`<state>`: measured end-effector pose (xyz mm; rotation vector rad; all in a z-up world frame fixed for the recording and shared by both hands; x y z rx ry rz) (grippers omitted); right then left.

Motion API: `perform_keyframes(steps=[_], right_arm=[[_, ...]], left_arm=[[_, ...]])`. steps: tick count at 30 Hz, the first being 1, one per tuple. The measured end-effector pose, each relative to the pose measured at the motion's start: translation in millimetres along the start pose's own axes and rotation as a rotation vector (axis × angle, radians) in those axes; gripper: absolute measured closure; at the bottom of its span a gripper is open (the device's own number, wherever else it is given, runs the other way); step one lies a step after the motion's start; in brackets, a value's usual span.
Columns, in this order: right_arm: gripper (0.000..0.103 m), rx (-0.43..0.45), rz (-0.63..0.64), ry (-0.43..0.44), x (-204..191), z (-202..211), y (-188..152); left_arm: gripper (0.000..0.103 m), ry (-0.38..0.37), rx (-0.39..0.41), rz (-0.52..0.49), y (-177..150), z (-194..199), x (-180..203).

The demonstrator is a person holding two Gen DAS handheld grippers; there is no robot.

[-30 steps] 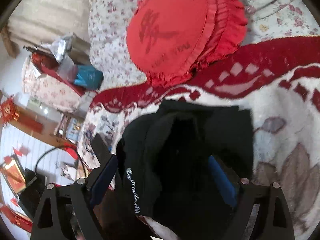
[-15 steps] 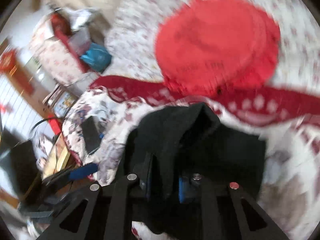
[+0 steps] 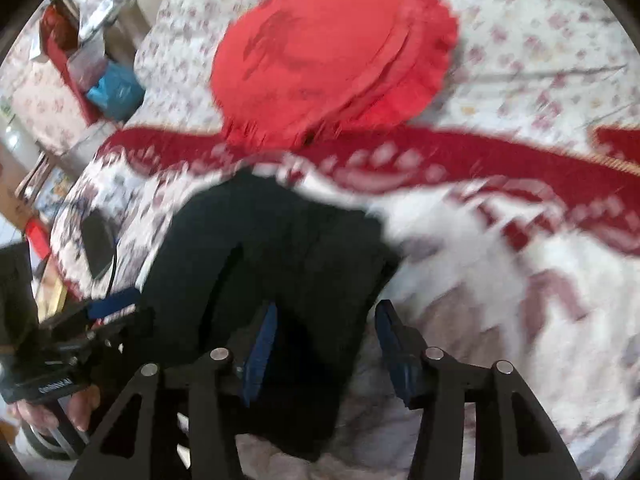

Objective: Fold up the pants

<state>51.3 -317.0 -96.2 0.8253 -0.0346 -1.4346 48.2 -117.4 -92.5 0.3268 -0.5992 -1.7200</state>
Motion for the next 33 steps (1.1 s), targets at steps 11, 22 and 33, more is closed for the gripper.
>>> perform_keyframes(steps=[11, 22, 33], right_arm=[[0.053, -0.062, 0.203, 0.150, -73.8, -71.7, 80.3], [0.097, -0.177, 0.283, 0.089, -72.0, -157.5, 80.5], [0.058, 0.002, 0.169, 0.080, -55.1, -67.2, 87.4]], left_arm=[[0.043, -0.002, -0.054, 0.052, -10.5, -17.2, -1.0], [0.037, 0.020, -0.069, 0.060, -2.9, -31.6, -5.1], [0.037, 0.090, -0.046, 0.026, 5.4, -26.6, -2.2]])
Point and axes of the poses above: each gripper's, at about its wrist camera, not at the fingertips, and z roughly against the way its jaws point, x to its right, y to its top, the point moved 7 cm from there along -z, roughly the way its jaws point, and after that the axes turned 13 degrees about y, right-handed, at the moved point
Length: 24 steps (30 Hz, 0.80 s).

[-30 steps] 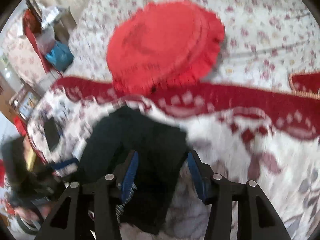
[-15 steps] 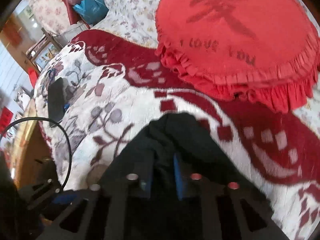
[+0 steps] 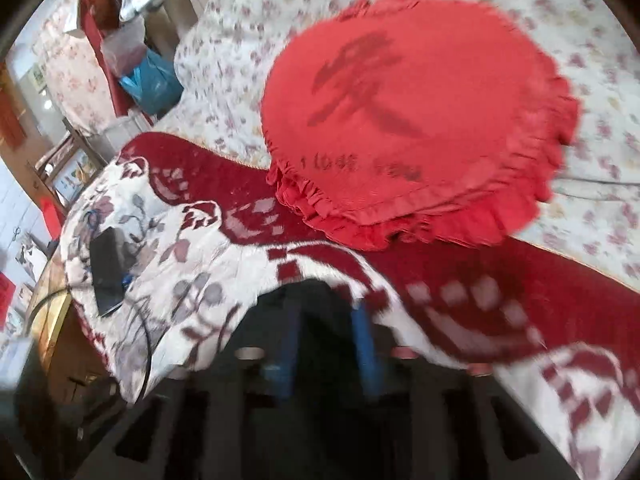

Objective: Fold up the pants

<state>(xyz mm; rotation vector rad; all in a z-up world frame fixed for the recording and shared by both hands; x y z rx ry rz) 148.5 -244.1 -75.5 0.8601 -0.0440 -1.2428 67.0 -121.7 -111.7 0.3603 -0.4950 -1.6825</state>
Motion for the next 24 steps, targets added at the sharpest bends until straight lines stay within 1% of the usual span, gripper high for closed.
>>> perform_keyframes(steps=[2, 5, 8, 11, 14, 18, 21, 24], right_arm=[[0.058, 0.006, 0.019, -0.007, -6.3, 17.4, -15.3], [0.058, 0.001, 0.024, -0.015, -11.4, 30.4, -41.4], [0.057, -0.012, 0.017, -0.020, -9.5, 32.0, -67.1], [0.057, -0.012, -0.024, -0.039, 6.3, 28.5, -86.9], [0.058, 0.000, -0.051, -0.025, 15.1, 28.6, -91.2], [0.056, 0.011, -0.036, -0.031, 4.1, 43.8, -84.1], [0.055, 0.021, -0.021, -0.048, -0.2, 53.3, -84.0], [0.055, 0.010, -0.024, -0.076, 4.1, 50.0, -85.8]], left_arm=[[0.037, 0.015, 0.014, -0.002, 2.5, 5.0, 0.0], [0.037, 0.031, 0.020, -0.002, 4.8, 6.6, -0.1], [0.037, 0.046, 0.034, -0.010, 6.7, 11.1, 2.2], [0.037, 0.060, 0.045, -0.026, 8.2, 13.6, 6.3], [0.037, 0.069, 0.050, -0.039, 8.8, 13.7, 9.6], [0.037, 0.080, 0.042, -0.039, 10.6, 8.8, 9.1], [0.037, 0.085, 0.039, -0.037, 11.9, 7.2, 11.2], [0.037, 0.090, 0.032, -0.043, 13.7, 2.1, 14.3]])
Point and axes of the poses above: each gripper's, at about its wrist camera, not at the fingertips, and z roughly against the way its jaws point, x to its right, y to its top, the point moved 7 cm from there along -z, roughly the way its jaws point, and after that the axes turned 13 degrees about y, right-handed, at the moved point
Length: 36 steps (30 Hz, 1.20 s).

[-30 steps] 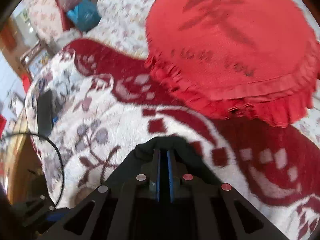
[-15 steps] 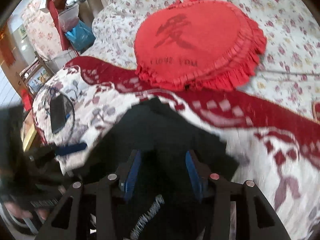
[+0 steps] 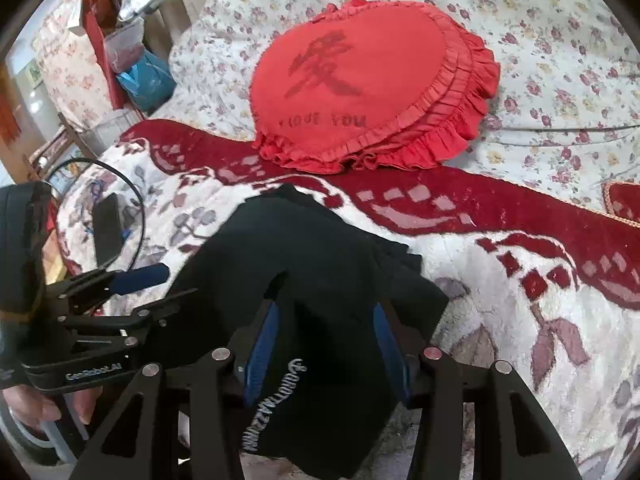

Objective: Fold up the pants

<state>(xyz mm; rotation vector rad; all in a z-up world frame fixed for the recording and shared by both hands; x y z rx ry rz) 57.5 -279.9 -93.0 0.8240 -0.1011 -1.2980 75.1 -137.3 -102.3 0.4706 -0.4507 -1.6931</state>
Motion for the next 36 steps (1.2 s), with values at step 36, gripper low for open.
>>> perform_keyframes(steps=[36], right_arm=[[0.030, -0.096, -0.005, -0.007, -4.4, -1.9, -62.6]], left_arm=[[0.032, -0.075, -0.088, 0.036, -36.0, -3.1, -1.2]])
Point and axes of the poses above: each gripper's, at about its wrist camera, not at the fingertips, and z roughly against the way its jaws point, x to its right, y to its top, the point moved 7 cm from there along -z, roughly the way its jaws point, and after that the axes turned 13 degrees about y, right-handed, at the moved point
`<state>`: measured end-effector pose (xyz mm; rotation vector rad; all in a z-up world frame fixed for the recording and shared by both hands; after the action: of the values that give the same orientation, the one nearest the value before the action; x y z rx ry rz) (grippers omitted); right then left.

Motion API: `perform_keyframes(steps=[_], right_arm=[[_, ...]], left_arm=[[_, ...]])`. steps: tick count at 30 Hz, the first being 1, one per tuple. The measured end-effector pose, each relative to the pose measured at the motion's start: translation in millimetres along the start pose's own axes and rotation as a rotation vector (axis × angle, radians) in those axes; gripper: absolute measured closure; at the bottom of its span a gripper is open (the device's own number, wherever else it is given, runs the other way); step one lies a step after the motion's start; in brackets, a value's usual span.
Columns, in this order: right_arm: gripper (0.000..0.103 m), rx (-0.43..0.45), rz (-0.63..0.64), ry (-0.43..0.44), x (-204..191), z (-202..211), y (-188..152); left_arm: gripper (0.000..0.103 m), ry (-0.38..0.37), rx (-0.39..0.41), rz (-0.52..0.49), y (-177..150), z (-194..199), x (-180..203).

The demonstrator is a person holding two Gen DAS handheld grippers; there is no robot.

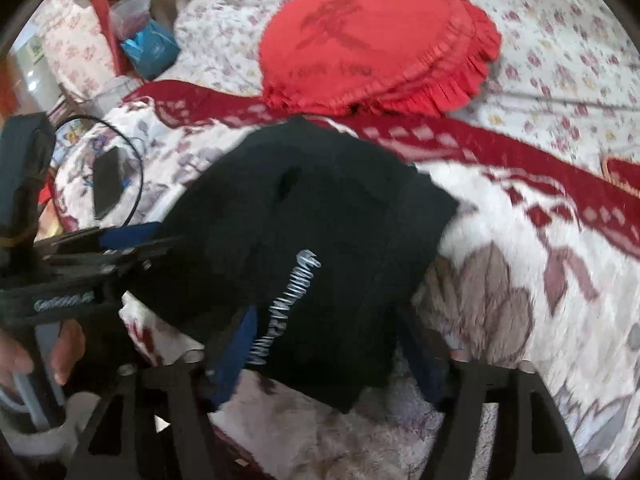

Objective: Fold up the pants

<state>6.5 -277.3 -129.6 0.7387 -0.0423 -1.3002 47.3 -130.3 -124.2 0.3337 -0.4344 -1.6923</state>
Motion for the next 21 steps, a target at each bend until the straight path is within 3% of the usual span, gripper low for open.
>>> perform_keyframes(steps=[3, 8, 14, 18, 20, 21], right_arm=[[0.030, 0.031, -0.106, 0.085, 10.2, 9.4, -2.0], [0.026, 0.130, -0.194, 0.147, 30.3, 34.5, 1.3], [0.026, 0.099, -0.175, 0.235, 33.1, 8.9, 9.1], [0.024, 0.109, -0.154, 0.300, 31.1, -7.0, 17.0], [0.024, 0.146, -0.167, 0.331, 33.6, -13.4, 22.9], [0.030, 0.164, -0.187, 0.348, 35.9, -14.8, 26.1]], left_arm=[[0.032, -0.027, -0.011, 0.015, -0.8, -0.6, 0.1], [0.032, -0.056, 0.023, 0.022, 12.0, 13.8, -7.9], [0.032, -0.059, -0.018, 0.045, 16.7, -3.9, -17.0], [0.032, -0.119, -0.040, 0.061, 19.8, -15.5, -13.8], [0.024, -0.144, -0.057, 0.068, 22.1, -22.5, -10.4], [0.022, -0.161, -0.073, 0.078, 22.8, -28.6, -8.0]])
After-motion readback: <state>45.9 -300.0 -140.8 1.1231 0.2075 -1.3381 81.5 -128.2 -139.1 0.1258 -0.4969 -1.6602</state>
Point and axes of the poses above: each gripper's, at about its wrist camera, not at the fingertips, and z roughly against the way its jaws point, x to its right, y to its top, the point moved 7 cm from there along -z, roughly the way its jaws point, and after that the axes turned 13 degrees about y, right-handed, at the moved point
